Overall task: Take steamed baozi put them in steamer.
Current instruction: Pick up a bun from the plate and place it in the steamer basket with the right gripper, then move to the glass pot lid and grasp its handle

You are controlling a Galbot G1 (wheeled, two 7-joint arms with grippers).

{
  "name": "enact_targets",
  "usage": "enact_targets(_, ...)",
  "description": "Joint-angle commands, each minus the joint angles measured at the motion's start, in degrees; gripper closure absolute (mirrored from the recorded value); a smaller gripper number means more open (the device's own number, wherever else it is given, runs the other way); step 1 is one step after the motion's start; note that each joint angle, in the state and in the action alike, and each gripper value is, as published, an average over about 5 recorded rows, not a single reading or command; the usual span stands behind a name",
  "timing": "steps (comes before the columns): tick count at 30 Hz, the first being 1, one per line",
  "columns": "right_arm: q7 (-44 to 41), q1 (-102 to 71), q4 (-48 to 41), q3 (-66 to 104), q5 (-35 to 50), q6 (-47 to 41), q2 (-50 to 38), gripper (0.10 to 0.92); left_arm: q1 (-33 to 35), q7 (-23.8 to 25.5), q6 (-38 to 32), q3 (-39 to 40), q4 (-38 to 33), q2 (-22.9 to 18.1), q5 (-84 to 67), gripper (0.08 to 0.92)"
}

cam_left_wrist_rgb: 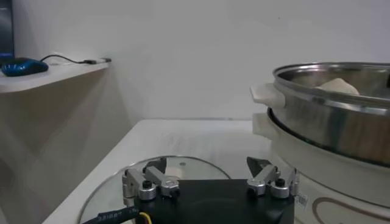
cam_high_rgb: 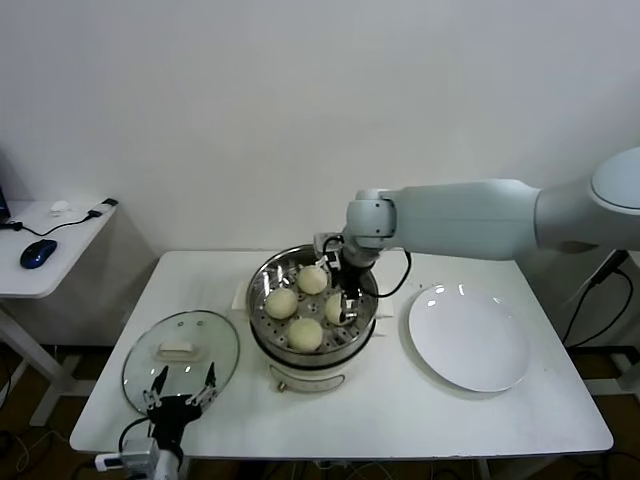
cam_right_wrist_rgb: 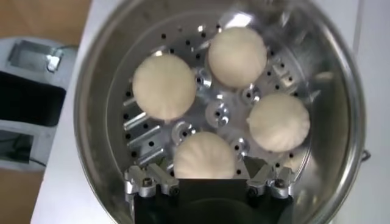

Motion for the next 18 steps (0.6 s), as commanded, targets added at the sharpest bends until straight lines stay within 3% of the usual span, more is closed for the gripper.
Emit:
enact_targets(1, -5.69, 2.04, -0.14, 11.74, 0.77, 7.20, -12.16, 0.203, 0.28, 0.20, -0.16, 0.02, -0.25, 0.01, 0.10, 0.177)
enact_targets(7, 14.70, -14.15, 0.56, 38.72, -1.08, 2.47, -25.48, 0.203, 0.21, 0.18, -1.53, -0.09, -0.19, -0.05, 0.57, 0.177)
enact_targets(15, 36.84, -48.00, 8.53, 73.15, -6.55, 8.81, -41.89, 0.202, -1.38, -0.27, -4.13, -0.84, 1.74, 0.25, 3.85, 0.177)
enact_targets(18, 40.99, -69.91, 12.61, 93.33, -9.49, 10.03, -43.71, 0.203, -2.12, -0.79, -5.78, -1.51, 2.72, 0.60, 4.19, 0.177)
